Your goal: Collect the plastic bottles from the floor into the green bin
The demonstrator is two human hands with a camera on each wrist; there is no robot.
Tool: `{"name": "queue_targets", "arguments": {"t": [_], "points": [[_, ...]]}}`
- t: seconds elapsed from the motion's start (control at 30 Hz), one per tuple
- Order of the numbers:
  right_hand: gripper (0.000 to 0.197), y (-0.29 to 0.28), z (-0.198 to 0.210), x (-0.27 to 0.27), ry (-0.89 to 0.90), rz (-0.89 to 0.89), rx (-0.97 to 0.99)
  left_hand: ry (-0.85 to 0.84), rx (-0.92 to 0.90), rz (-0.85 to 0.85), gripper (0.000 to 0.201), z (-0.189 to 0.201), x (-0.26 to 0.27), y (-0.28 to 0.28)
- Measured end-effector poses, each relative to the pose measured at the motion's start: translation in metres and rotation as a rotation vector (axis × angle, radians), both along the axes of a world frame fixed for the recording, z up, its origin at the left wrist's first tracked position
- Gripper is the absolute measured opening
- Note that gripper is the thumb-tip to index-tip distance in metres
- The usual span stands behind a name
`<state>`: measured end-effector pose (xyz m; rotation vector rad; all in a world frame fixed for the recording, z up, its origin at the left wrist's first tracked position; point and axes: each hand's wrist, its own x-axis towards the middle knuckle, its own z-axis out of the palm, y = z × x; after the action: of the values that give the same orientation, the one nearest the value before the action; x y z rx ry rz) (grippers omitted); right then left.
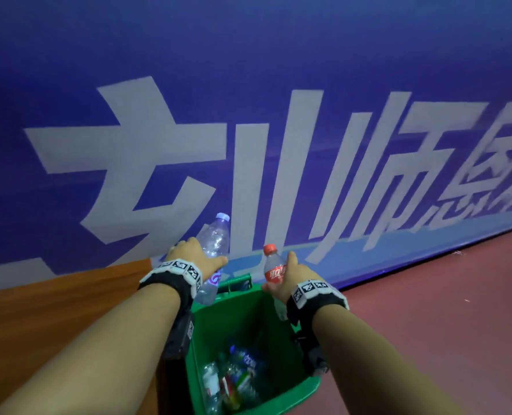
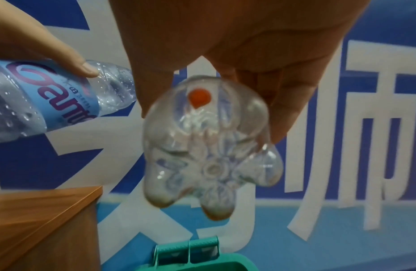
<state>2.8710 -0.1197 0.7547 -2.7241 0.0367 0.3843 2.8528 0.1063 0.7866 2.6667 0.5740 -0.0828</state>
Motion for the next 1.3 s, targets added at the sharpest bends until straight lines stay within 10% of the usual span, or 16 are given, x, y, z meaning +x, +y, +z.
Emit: {"name": "queue_targets", "arguments": {"t": [0.57,0.9,1.1,1.3], "points": [[0.069,-0.002,-0.096,0.167,0.190,0.465,-0.087,0.328,-0.234,0.217,0.039,-0.085,0.068,-0.047],[0.074,0.017,-0.048,0.186,0.051,0.518,-0.116,0.176,-0.100,0.351,0.101,-0.039,0.050,-0.022],[0.071,0.109,0.018,0.103,-0.087,0.751,-0.101,0.000,-0.052,0.586,0.104,0.027,-0.066,0.031],[0.072,0.219,0.055,-0.124,-0.204,1.227,-0.120,-0.061,-0.016,1.028,0.100,0.050,-0.332,0.055]]}}
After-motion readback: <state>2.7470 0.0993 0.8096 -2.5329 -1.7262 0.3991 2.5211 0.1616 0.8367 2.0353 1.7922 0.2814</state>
